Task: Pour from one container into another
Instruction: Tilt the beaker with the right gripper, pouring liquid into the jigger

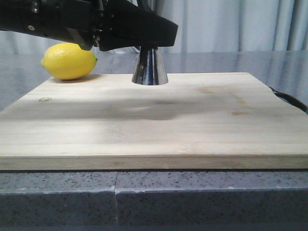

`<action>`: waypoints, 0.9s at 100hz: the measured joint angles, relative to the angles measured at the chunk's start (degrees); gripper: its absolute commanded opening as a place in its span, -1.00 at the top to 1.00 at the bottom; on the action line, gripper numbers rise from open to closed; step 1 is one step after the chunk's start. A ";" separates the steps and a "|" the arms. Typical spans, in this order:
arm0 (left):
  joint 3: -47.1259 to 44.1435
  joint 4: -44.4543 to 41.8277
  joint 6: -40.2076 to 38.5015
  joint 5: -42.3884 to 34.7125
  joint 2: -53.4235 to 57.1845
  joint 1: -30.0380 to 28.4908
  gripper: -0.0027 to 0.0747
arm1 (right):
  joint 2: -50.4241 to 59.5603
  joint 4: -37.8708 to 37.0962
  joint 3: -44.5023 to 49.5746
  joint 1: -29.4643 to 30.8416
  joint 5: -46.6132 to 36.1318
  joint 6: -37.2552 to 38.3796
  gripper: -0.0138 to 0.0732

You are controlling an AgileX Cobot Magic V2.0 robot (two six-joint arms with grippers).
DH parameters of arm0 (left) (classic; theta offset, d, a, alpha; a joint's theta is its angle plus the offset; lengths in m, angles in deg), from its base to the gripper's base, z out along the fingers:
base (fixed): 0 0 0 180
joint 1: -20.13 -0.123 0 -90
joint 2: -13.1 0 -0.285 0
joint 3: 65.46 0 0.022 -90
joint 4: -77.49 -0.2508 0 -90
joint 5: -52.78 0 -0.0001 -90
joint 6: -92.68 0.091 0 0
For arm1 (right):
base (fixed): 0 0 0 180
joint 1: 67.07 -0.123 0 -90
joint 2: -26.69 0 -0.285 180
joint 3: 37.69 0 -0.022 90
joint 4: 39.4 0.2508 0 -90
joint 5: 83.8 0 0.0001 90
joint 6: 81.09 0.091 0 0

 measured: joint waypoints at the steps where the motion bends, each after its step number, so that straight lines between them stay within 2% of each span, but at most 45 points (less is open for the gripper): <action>1: 0.00 0.00 0.00 0.00 0.00 0.00 0.98 | 0.00 -0.14 0.00 0.00 0.00 0.00 0.50; 90: 0.00 0.00 0.00 0.00 0.00 0.00 0.98 | 0.00 -2.38 0.00 -1.35 0.00 0.00 0.50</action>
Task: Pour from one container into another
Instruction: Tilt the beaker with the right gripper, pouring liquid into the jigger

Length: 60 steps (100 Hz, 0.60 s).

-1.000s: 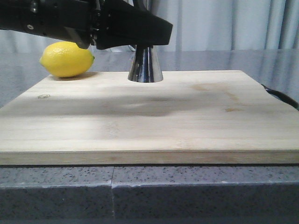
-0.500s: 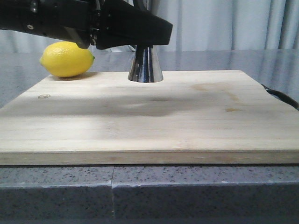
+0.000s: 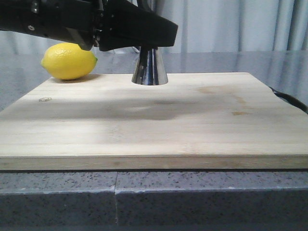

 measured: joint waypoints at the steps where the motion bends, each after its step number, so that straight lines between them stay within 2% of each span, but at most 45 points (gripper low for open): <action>1: 0.00 0.00 0.00 0.00 0.00 0.00 0.98 | 0.00 0.00 0.00 0.00 0.00 0.00 0.50; 35: 0.00 0.00 0.00 0.00 0.00 0.00 0.98 | 0.00 0.89 0.00 0.00 1.36 0.31 0.50; 60: 0.00 0.00 0.00 0.00 0.00 0.00 0.98 | 0.00 1.81 0.00 0.00 2.87 6.53 0.50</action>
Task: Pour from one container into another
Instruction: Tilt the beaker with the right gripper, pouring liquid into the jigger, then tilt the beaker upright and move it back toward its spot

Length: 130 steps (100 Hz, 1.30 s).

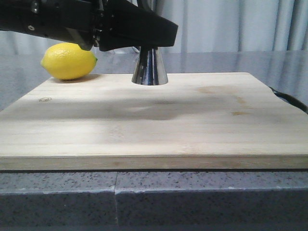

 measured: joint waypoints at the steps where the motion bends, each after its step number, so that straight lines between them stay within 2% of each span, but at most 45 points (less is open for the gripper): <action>1: 0.00 0.00 0.00 0.00 0.00 0.00 0.98 | 0.00 0.00 0.00 0.00 0.00 0.21 0.50; 64: 0.00 0.00 0.00 0.00 0.00 0.00 0.98 | 0.00 0.00 0.00 0.10 0.22 20.59 0.50; 86: 0.00 0.00 0.00 0.00 0.00 0.00 0.98 | 0.00 0.00 0.00 0.50 -0.69 31.04 0.50; 110: 0.00 0.00 0.00 0.00 0.00 0.00 0.98 | 0.00 0.47 0.00 5.72 -5.69 38.33 0.50; 130: 0.00 0.00 0.00 0.00 0.00 0.00 0.98 | -0.59 6.21 0.00 12.46 -11.45 40.01 0.50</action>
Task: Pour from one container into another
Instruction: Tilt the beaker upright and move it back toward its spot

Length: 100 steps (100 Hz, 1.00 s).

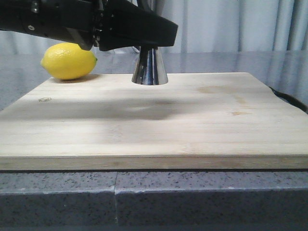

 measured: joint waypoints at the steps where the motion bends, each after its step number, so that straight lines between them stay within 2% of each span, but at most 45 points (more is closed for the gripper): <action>1: 0.00 0.00 0.00 0.00 0.00 0.00 0.98 | -0.08 0.31 0.00 0.54 -0.40 -0.01 0.50; 23: 0.00 0.00 0.00 0.00 0.00 0.00 0.98 | -4.19 11.10 0.00 8.34 -5.62 0.12 0.50; 37: 0.00 0.00 0.00 0.00 0.00 0.00 0.98 | -6.56 21.64 0.12 12.87 -8.23 -4.99 0.50; 51: 0.00 0.00 0.00 0.00 0.00 0.00 0.98 | -7.55 34.27 2.07 16.27 -10.39 -14.45 0.50; 74: 0.00 0.00 0.00 0.00 0.00 0.00 0.98 | -7.78 54.50 8.23 19.60 -10.42 -34.66 0.50; 100: 0.00 -0.53 0.00 0.00 0.00 0.00 0.98 | -7.82 66.57 17.22 24.37 -5.83 -48.75 0.50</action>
